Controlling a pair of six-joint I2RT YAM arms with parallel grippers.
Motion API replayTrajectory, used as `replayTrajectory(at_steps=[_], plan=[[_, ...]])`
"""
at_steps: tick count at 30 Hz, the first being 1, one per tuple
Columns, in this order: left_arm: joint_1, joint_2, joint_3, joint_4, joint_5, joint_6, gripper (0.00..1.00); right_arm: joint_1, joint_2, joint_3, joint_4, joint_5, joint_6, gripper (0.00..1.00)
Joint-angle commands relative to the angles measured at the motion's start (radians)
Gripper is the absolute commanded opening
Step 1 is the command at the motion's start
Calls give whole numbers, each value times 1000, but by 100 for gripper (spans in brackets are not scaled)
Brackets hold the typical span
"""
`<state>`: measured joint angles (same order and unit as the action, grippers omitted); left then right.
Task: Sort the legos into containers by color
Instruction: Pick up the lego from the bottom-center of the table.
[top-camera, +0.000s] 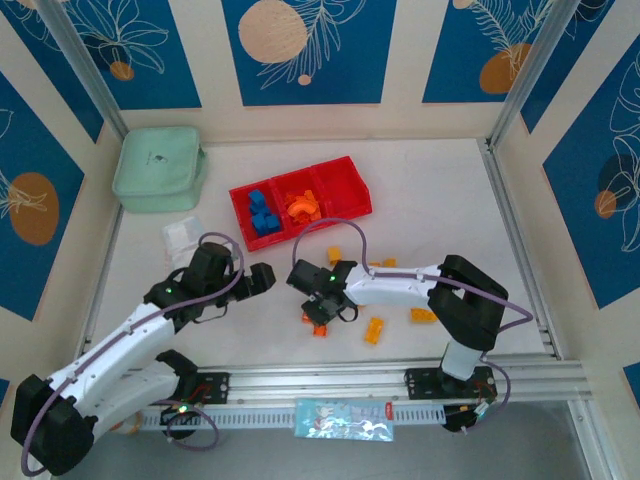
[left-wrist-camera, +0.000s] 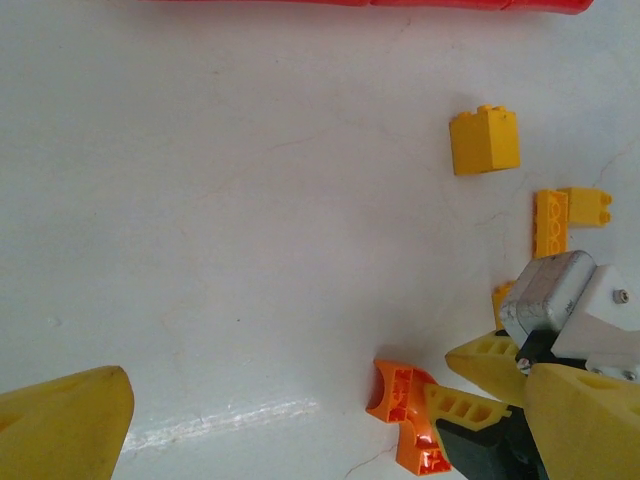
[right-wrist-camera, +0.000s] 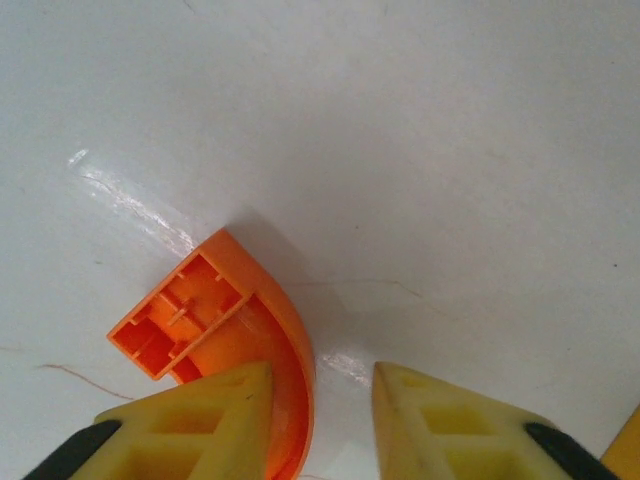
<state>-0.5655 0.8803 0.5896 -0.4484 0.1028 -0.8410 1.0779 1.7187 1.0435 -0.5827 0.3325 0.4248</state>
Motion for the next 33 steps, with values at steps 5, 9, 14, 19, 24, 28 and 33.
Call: replayTrajectory(at_steps=[5,9,14,19,24,28,33], plan=[[-6,0,-11,8,-17,-9,99,-12,19,-29,16,-47,12,23],[-6,5,-10,17,-14,-9,99,-22,21,-43,34,-75,14,17],[-7,15,-6,17,-10,-7,99,-45,8,-69,66,-120,14,9],[-7,15,-5,17,-11,-7,99,-55,-3,-70,76,-132,14,3],[-6,18,-1,19,-12,-7,99,-59,-25,-36,52,-118,22,0],[-4,21,13,19,-21,-1,99,-74,-56,15,20,-113,26,0],[17,27,67,-20,-48,43,99,-135,-72,97,-19,-93,11,0]])
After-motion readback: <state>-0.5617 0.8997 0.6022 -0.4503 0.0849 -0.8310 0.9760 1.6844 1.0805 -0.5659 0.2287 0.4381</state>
